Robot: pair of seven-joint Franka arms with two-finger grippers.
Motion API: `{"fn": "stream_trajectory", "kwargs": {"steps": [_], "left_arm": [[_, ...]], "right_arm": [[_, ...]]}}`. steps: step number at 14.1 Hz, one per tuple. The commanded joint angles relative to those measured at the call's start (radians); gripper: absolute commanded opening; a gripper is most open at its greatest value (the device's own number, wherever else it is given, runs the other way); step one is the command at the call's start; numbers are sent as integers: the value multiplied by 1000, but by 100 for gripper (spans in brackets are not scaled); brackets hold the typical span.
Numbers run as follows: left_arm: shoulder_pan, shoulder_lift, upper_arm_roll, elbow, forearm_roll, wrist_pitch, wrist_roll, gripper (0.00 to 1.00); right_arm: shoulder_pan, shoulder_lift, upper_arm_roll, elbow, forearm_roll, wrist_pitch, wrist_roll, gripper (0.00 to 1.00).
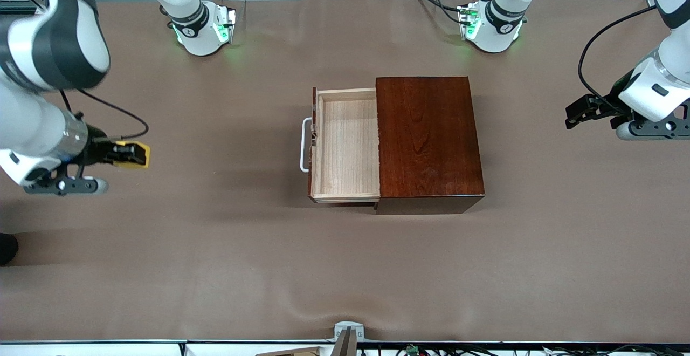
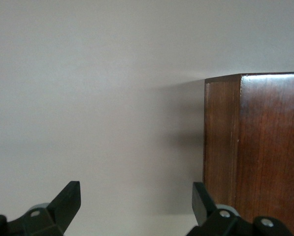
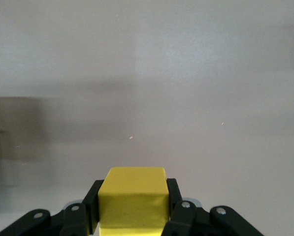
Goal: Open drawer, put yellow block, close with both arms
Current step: 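Carry the yellow cube over the open drawer with the right gripper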
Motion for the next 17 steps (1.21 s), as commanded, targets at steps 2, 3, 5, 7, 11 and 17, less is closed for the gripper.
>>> {"fn": "stream_trajectory", "kwargs": {"steps": [2,3,5,7,11,17], "left_arm": [[2,-2,-9,15,-17,-20,39,100],[2,0,-11,14,-17,-20,39,100],[2,0,-14,14,-17,-20,37,100],[0,1,-21,10,-17,-21,37,100],[2,7,-31,18,-17,-20,25,100],[2,12,-31,18,-17,-20,23,100]], "right_arm": [[176,37,4,67,16,-21,280,0],[231,39,4,67,35,-14,364,0],[350,75,0,125,51,5,526,0],[441,137,1,182,56,58,633,0],[549,250,0,228,105,202,773,0],[580,388,-2,227,99,407,744,0]]}}
